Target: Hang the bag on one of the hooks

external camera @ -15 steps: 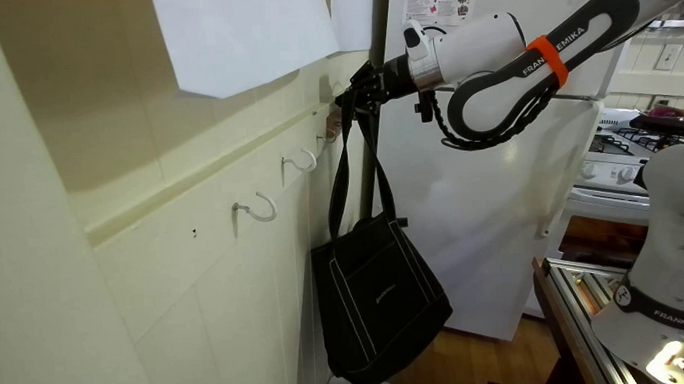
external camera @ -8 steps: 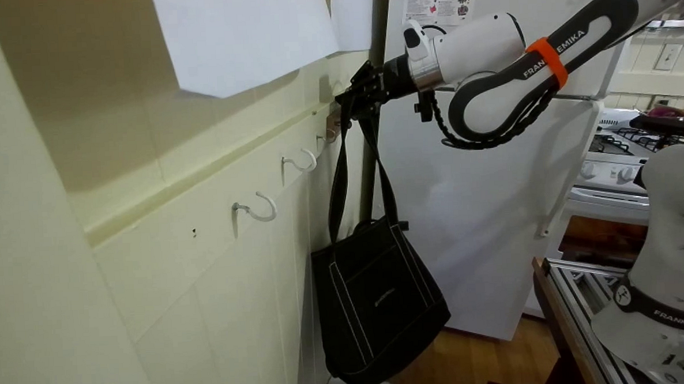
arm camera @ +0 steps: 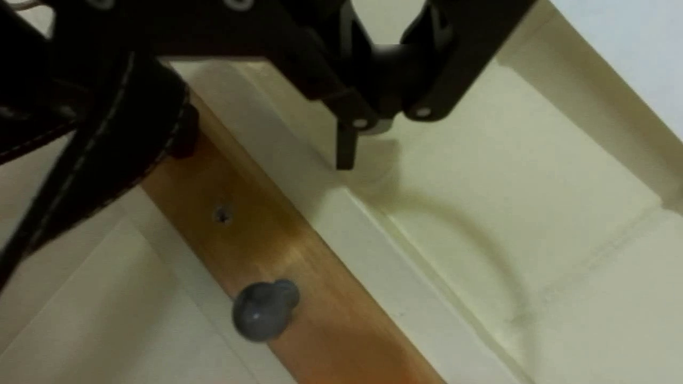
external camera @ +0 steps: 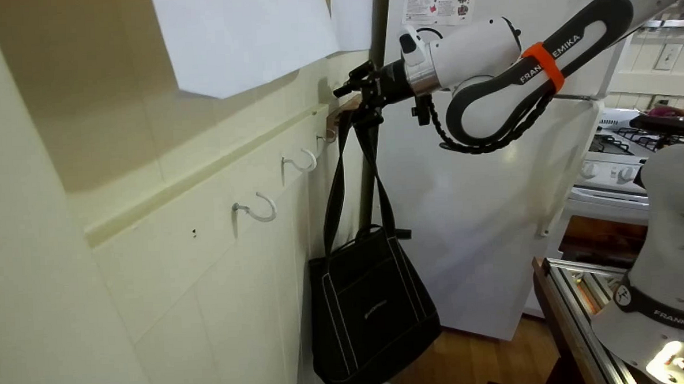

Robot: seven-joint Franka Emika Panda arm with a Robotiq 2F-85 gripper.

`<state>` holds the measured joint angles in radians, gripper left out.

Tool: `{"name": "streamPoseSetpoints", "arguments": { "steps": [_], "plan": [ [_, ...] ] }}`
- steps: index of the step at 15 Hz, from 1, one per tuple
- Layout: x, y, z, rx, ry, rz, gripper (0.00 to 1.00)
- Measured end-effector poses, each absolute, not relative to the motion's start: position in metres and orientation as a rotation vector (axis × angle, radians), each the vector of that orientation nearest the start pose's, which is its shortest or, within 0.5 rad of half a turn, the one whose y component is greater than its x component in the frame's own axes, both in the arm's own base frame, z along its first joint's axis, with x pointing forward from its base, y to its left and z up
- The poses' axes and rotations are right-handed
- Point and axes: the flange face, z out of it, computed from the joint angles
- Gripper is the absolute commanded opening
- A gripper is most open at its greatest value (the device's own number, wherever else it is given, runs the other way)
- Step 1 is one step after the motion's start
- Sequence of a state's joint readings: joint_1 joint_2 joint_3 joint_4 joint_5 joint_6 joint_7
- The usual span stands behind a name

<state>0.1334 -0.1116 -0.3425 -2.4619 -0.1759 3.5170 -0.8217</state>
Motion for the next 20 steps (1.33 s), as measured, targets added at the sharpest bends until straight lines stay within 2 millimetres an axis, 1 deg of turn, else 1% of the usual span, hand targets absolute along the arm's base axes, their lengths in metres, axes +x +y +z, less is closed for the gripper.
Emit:
{"name": "streamPoseSetpoints", "arguments": {
  "steps": [4,7,13,17,20],
  "plan": [
    [0.506,-0.095,0.486,2.063,0.862,1.282,1.00],
    [0.507,-0.095,0.488,2.074,0.859,1.269,1.00],
    [0.506,-0.098,0.499,2.172,0.844,1.196,1.00],
    [0.502,-0.101,0.505,2.252,0.813,1.141,1.00],
    [0.498,-0.098,0.507,2.311,0.812,1.094,1.00]
  ]
}}
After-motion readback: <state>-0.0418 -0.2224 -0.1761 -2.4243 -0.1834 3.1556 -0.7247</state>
